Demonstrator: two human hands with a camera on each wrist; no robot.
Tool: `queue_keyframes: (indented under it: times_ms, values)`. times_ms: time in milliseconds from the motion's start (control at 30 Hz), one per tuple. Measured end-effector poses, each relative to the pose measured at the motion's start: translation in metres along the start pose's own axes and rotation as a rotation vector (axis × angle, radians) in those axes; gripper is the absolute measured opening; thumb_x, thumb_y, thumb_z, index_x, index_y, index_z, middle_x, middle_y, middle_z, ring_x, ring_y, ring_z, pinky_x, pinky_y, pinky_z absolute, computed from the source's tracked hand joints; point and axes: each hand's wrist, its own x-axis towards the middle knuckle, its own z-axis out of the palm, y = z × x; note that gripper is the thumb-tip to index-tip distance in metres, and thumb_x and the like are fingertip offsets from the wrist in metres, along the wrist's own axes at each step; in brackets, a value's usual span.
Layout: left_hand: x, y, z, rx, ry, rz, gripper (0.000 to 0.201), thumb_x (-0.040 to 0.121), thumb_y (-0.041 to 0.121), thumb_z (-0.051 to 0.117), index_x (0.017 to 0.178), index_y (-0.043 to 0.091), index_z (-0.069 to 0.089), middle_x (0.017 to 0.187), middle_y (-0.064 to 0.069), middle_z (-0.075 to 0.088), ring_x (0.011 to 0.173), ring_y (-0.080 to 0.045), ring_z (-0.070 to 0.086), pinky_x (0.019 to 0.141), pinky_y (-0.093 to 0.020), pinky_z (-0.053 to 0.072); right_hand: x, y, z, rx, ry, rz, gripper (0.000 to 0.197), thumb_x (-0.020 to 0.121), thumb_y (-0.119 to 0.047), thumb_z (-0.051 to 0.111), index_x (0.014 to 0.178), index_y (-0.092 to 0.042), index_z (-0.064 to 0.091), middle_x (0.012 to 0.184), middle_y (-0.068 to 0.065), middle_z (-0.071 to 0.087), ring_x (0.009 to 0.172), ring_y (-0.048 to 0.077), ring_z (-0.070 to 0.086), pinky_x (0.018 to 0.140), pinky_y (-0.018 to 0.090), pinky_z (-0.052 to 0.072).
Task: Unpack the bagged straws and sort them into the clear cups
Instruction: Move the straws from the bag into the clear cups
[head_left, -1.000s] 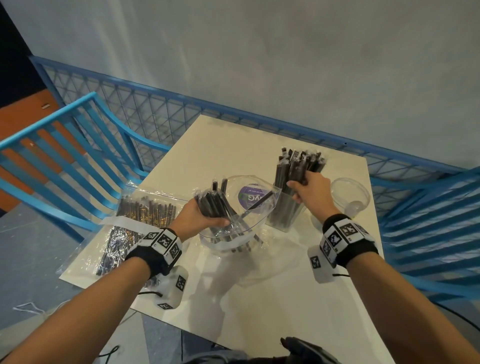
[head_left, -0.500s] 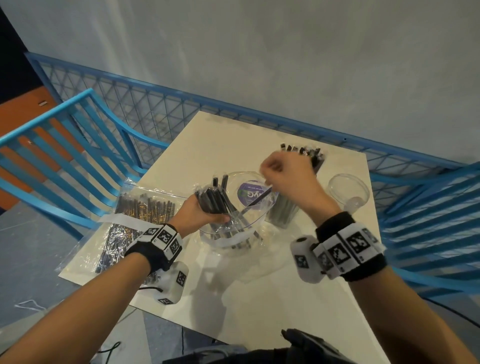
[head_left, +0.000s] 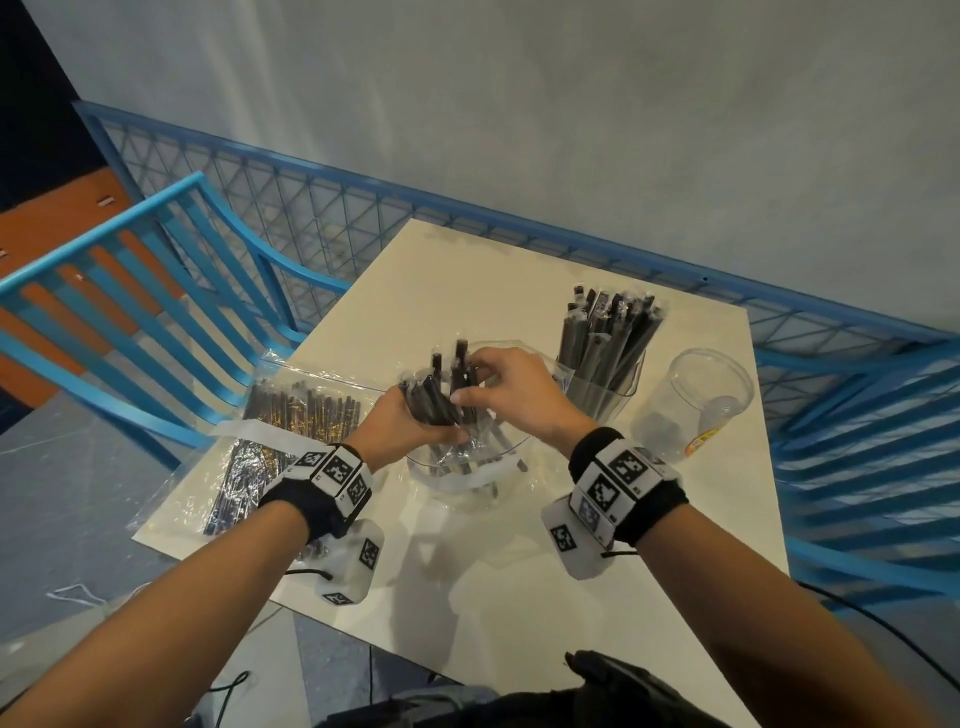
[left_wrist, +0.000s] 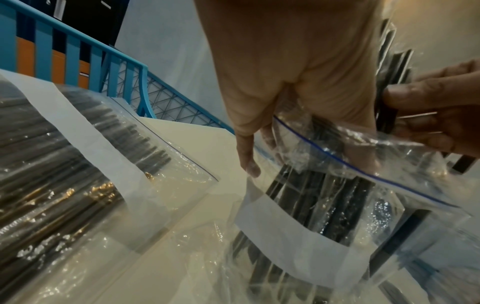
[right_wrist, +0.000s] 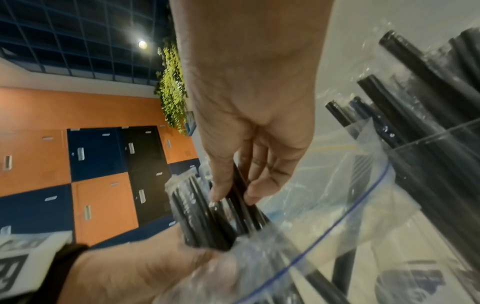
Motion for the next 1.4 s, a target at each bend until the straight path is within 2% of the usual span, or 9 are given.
queue_keyframes:
  times_ms: [233, 400, 700, 800, 867, 967, 1133, 1300, 1400]
  values:
    - [0.005, 0.002, 0.003, 0.02, -0.034, -0.013, 0.048, 0.068, 0.009, 0.087, 0.112, 0.009, 0.068, 0.094, -0.004, 0.077, 0.089, -0.011, 0.073, 0.086, -0.028, 0.055, 0.005, 0.012, -0.025, 0.043, 0.147, 0.042, 0.02, 0.086, -0.024, 0.069, 0.089, -0.004, 0.068, 0.087, 0.009, 0.072, 0.082, 0.025, 0.068, 0.077, 0.042, 0.056]
    - [0.007, -0.002, 0.002, 0.017, -0.044, -0.013, 0.062, 0.065, 0.014, 0.09, 0.121, 0.012, 0.062, 0.1, -0.004, 0.077, 0.097, -0.017, 0.073, 0.094, -0.039, 0.053, -0.005, 0.003, -0.05, 0.137, 0.189, 0.052, 0.019, 0.09, -0.021, 0.066, 0.102, -0.007, 0.066, 0.085, 0.003, 0.071, 0.068, 0.009, 0.065, 0.062, 0.017, 0.054]
    - [0.006, -0.001, 0.0, 0.023, -0.03, -0.023, 0.068, 0.054, 0.028, 0.093, 0.114, 0.009, 0.067, 0.098, -0.005, 0.077, 0.097, -0.021, 0.072, 0.095, -0.046, 0.054, -0.021, -0.041, -0.173, 0.046, 0.729, -0.256, 0.025, 0.09, -0.023, 0.065, 0.101, 0.0, 0.064, 0.077, 0.004, 0.069, 0.056, 0.008, 0.066, 0.055, 0.02, 0.055]
    - [0.008, -0.001, 0.002, 0.034, -0.029, -0.026, 0.055, 0.062, 0.015, 0.091, 0.111, 0.008, 0.067, 0.098, -0.007, 0.077, 0.097, -0.021, 0.072, 0.096, -0.046, 0.054, -0.02, -0.03, -0.171, -0.121, 0.784, -0.225, 0.027, 0.091, -0.021, 0.064, 0.11, -0.003, 0.058, 0.083, 0.003, 0.067, 0.06, 0.0, 0.064, 0.06, 0.011, 0.051]
    - [0.008, -0.002, 0.002, 0.033, -0.021, -0.028, 0.054, 0.064, 0.012, 0.09, 0.112, 0.007, 0.066, 0.098, -0.007, 0.077, 0.097, -0.02, 0.072, 0.096, -0.044, 0.054, -0.021, -0.02, -0.156, -0.143, 0.76, -0.198, 0.039, 0.092, -0.013, 0.062, 0.126, -0.005, 0.046, 0.074, -0.003, 0.06, 0.056, -0.01, 0.058, 0.055, 0.003, 0.043]
    - [0.008, -0.002, 0.002, 0.043, -0.018, -0.026, 0.059, 0.063, 0.014, 0.09, 0.116, 0.006, 0.065, 0.098, -0.006, 0.077, 0.097, -0.019, 0.072, 0.095, -0.043, 0.054, -0.017, 0.003, -0.129, -0.165, 0.668, -0.144, 0.051, 0.094, -0.011, 0.059, 0.137, -0.016, 0.031, 0.073, -0.001, 0.057, 0.051, 0.0, 0.055, 0.051, 0.01, 0.049]
    - [0.008, -0.003, 0.001, 0.047, -0.014, -0.034, 0.055, 0.063, 0.015, 0.091, 0.112, 0.007, 0.067, 0.097, -0.006, 0.077, 0.096, -0.02, 0.073, 0.093, -0.045, 0.055, -0.002, 0.031, -0.1, -0.322, 0.518, 0.011, 0.027, 0.101, -0.024, 0.047, 0.124, -0.01, 0.05, 0.09, 0.005, 0.058, 0.06, 0.002, 0.046, 0.048, 0.008, 0.035]
    - [0.005, 0.0, 0.002, 0.069, 0.0, -0.033, 0.041, 0.067, 0.01, 0.088, 0.103, 0.004, 0.071, 0.096, -0.007, 0.077, 0.095, -0.019, 0.072, 0.093, -0.039, 0.056, 0.002, 0.045, -0.088, -0.42, 0.407, 0.06, 0.029, 0.101, -0.023, 0.047, 0.114, -0.003, 0.063, 0.11, 0.012, 0.057, 0.088, 0.017, 0.049, 0.072, 0.013, 0.026]
    - [0.005, 0.001, 0.003, 0.074, 0.001, -0.03, 0.037, 0.067, 0.011, 0.088, 0.099, 0.005, 0.072, 0.095, -0.006, 0.077, 0.094, -0.019, 0.073, 0.092, -0.039, 0.056, 0.002, 0.047, -0.086, -0.394, 0.314, 0.126, 0.031, 0.099, -0.025, 0.049, 0.114, -0.001, 0.059, 0.117, 0.019, 0.047, 0.098, 0.032, 0.052, 0.078, 0.025, 0.034]
